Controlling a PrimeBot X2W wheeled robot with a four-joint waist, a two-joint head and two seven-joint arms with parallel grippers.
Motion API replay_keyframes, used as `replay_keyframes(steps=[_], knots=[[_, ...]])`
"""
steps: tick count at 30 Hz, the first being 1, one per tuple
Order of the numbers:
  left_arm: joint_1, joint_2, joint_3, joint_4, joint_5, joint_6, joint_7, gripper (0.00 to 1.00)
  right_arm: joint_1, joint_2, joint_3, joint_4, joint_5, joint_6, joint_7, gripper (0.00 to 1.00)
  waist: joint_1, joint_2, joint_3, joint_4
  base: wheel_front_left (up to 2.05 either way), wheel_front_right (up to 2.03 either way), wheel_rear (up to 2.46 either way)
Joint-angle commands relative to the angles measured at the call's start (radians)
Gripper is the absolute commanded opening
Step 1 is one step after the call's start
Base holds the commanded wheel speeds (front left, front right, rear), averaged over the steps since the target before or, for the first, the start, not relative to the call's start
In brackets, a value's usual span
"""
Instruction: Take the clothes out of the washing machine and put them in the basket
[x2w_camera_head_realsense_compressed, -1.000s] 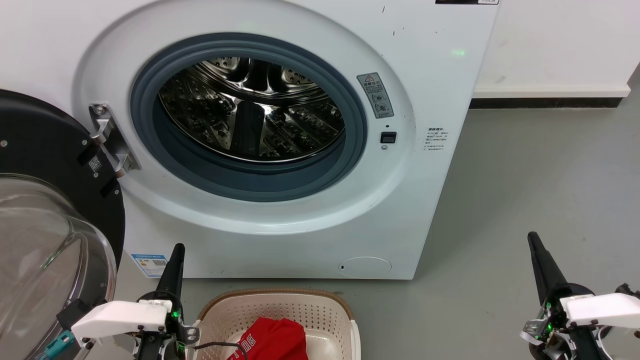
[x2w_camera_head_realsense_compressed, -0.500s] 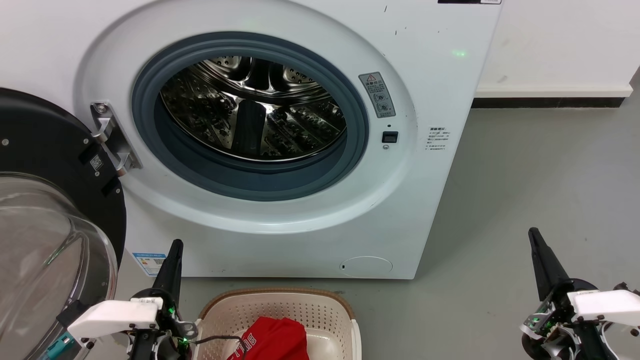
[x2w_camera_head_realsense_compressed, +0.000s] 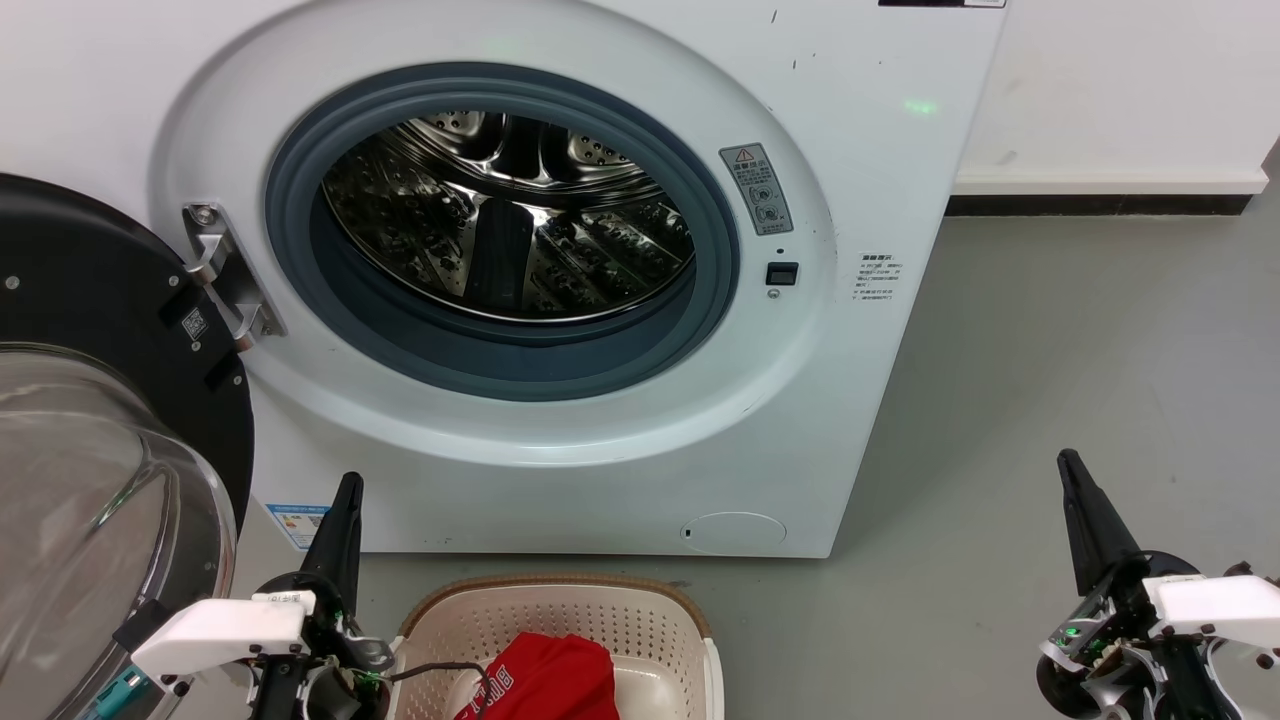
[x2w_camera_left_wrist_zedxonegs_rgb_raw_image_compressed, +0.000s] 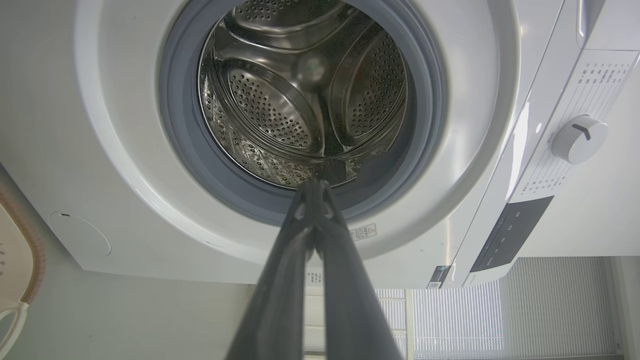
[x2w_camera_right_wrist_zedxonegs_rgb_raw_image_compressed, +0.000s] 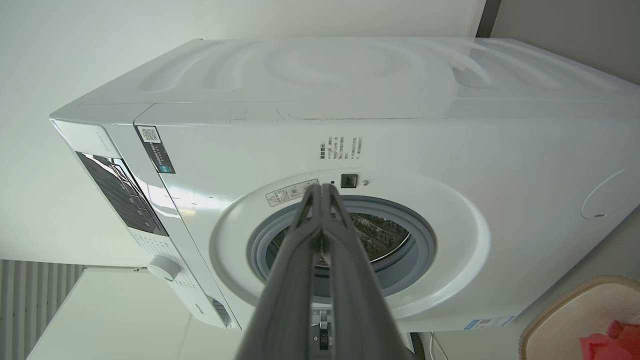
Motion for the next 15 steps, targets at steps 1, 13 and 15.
replay_keyframes(steps=[1, 13, 15], knots=[[-0.006, -0.002, 0.004, 0.001, -0.003, -0.005, 0.003, 0.00, -0.014, 0.004, -0.002, 0.002, 0.000, 0.000, 0.002, 0.00, 0.0000, 0.0000, 0.000, 0.000, 0.00, 0.00, 0.00], [-0.006, -0.002, 0.003, 0.001, -0.003, -0.005, 0.003, 0.00, -0.014, 0.007, -0.006, 0.002, -0.005, 0.000, 0.007, 0.00, 0.0000, 0.0000, 0.000, 0.000, 0.00, 0.00, 0.00], [-0.006, -0.001, 0.003, 0.001, -0.003, -0.005, 0.003, 0.00, -0.014, 0.007, -0.006, 0.002, -0.005, 0.000, 0.008, 0.00, 0.0000, 0.0000, 0.000, 0.000, 0.00, 0.00, 0.00]])
